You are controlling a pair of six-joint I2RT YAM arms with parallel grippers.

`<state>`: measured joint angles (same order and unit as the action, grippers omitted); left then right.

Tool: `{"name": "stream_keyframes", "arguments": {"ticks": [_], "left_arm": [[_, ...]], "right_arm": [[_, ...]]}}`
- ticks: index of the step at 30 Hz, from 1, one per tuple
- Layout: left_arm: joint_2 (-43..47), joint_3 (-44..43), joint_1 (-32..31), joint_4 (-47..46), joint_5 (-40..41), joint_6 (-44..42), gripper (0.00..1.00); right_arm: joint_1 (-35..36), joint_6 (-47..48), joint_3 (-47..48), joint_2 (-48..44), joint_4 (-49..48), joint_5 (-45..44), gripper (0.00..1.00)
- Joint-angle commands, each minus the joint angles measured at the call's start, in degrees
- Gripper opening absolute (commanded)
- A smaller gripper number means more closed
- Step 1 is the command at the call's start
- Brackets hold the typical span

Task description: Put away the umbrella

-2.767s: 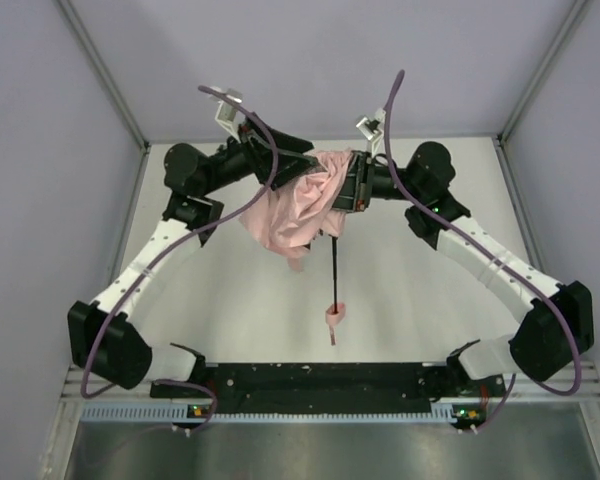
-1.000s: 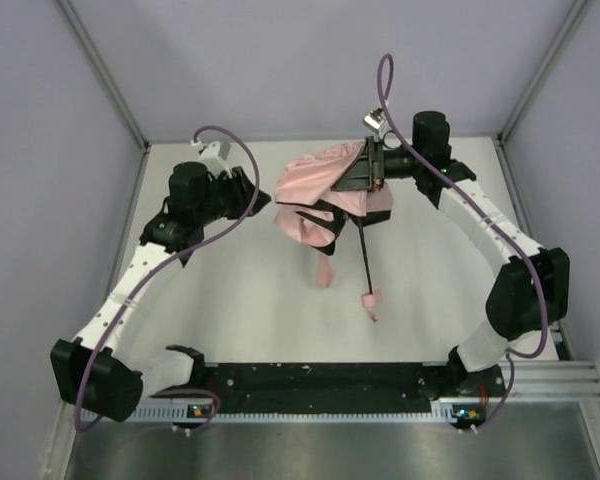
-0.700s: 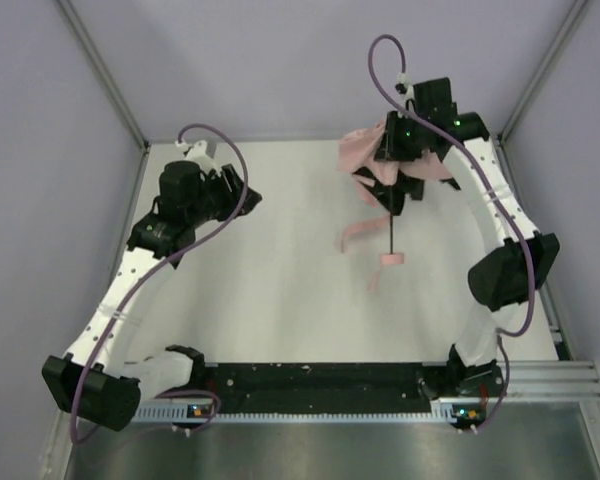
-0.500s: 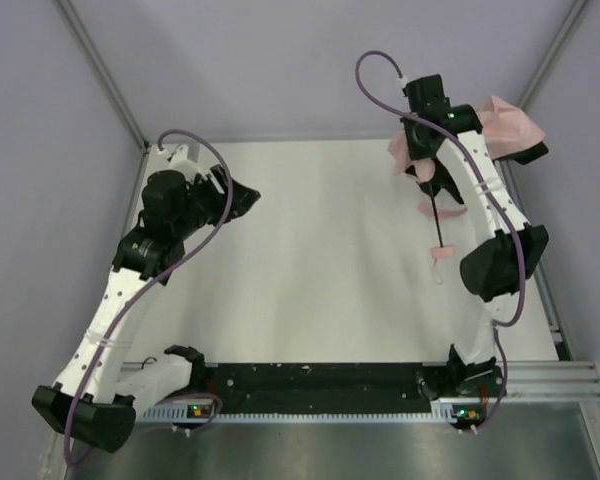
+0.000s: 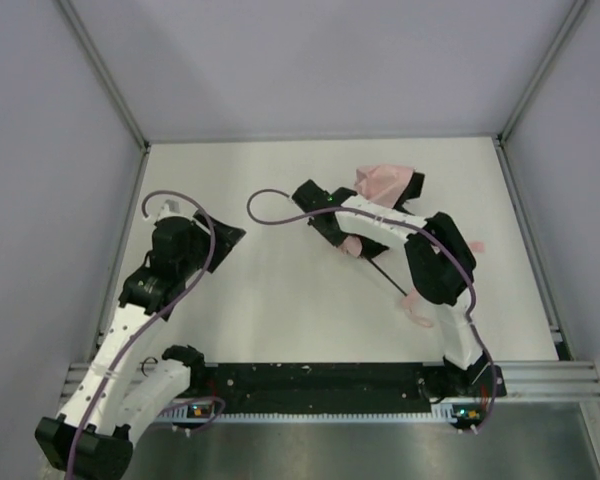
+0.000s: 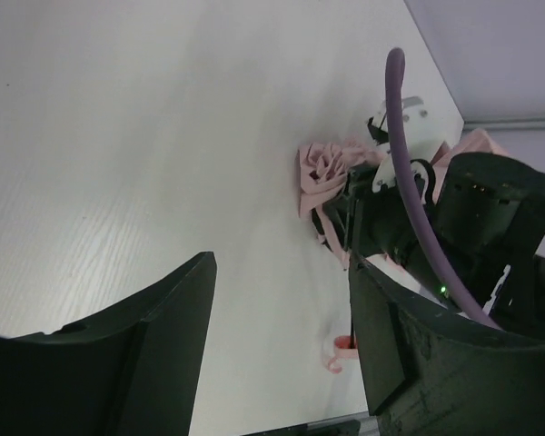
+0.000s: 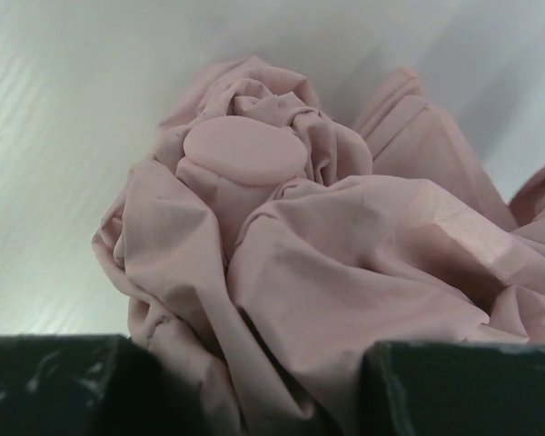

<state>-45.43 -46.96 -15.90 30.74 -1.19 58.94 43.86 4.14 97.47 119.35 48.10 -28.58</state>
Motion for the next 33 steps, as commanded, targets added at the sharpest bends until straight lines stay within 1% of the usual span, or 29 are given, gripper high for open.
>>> {"name": "stream_keyframes", "arguments": {"ticks": [1, 3, 4, 6, 8, 10, 11, 13, 14, 16, 17, 20, 21, 24, 26, 28, 33], "left_arm": [[0.52, 3.44, 1.57, 0.29, 1.47, 7.15, 0.67], [-0.53, 6.42, 1.93, -3.91, -3.27, 9.26, 0.72], [-1.23, 7.57, 1.93, -6.28, -5.03, 10.05, 0.73], [-3.16, 10.38, 1.93, -11.64, -10.12, 11.02, 0.75], [-6.23, 12.50, 1.93, -16.83, -13.82, 12.33, 0.77], [-9.48, 13.82, 1.93, -22.19, -18.47, 13.22, 0.80], [-11.24, 14.78, 1.84, -26.39, -20.50, 14.09, 0.81], [-16.50, 16.72, 1.31, -34.48, -22.97, 16.72, 0.82], [-18.27, 17.77, 1.31, -38.61, -23.76, 18.39, 0.83], [-21.88, 19.09, 1.05, -46.44, -24.73, 19.81, 0.91], [-23.37, 18.84, 0.61, -47.69, -24.56, 20.33, 0.92], [-27.59, 17.61, -1.58, -49.28, -22.11, 20.51, 0.94], [-29.43, 17.26, -2.20, -51.29, -21.84, 21.12, 0.94], [-35.06, 15.33, -4.04, -55.60, -23.15, 22.80, 0.95], [-37.88, 13.31, -5.19, -55.01, -22.63, 22.02, 0.97], [-40.16, 11.63, -5.98, -53.51, -21.66, 21.22, 0.97], [-43.86, 9.26, -6.25, -53.59, -18.85, 20.61, 0.92]], "right_arm": [[-0.18, -3.79, -6.05, -2.36, -8.18, 16.14, 0.00], [-0.09, -3.00, -9.65, -2.72, -10.82, 25.10, 0.00], [-0.09, -2.65, -10.71, -2.46, -11.70, 28.20, 0.00], [-0.35, -2.38, -12.74, -1.76, -12.67, 38.63, 0.00], [-0.70, -2.38, -13.44, -0.44, -12.76, 46.47, 0.00], [-1.58, -3.17, -15.19, 0.09, -13.64, 53.41, 0.00], [-2.28, -3.35, -16.08, 0.35, -14.60, 57.45, 0.00], [-3.42, -3.70, -18.36, 0.62, -16.62, 61.60, 0.00], [-4.21, -5.53, -19.07, 0.97, -17.50, 63.80, 0.00], [-5.44, -6.77, -20.21, 1.67, -18.65, 66.71, 0.00], [-6.14, -7.13, -20.48, 2.02, -19.17, 68.11, 0.00], [-7.47, -8.01, -21.27, 2.55, -21.02, 71.20, 0.00], [-7.47, -8.01, -21.27, 2.82, -21.20, 71.64, 0.00], [-7.82, -7.84, -21.01, 3.43, -21.38, 72.78, 0.00], [-7.91, -7.74, -20.83, 3.78, -21.64, 72.87, 0.00], [-8.08, -7.75, -20.48, 4.22, -21.73, 73.31, 0.00], [-8.35, -7.57, -19.60, 4.75, -21.82, 73.75, 0.00]]}}
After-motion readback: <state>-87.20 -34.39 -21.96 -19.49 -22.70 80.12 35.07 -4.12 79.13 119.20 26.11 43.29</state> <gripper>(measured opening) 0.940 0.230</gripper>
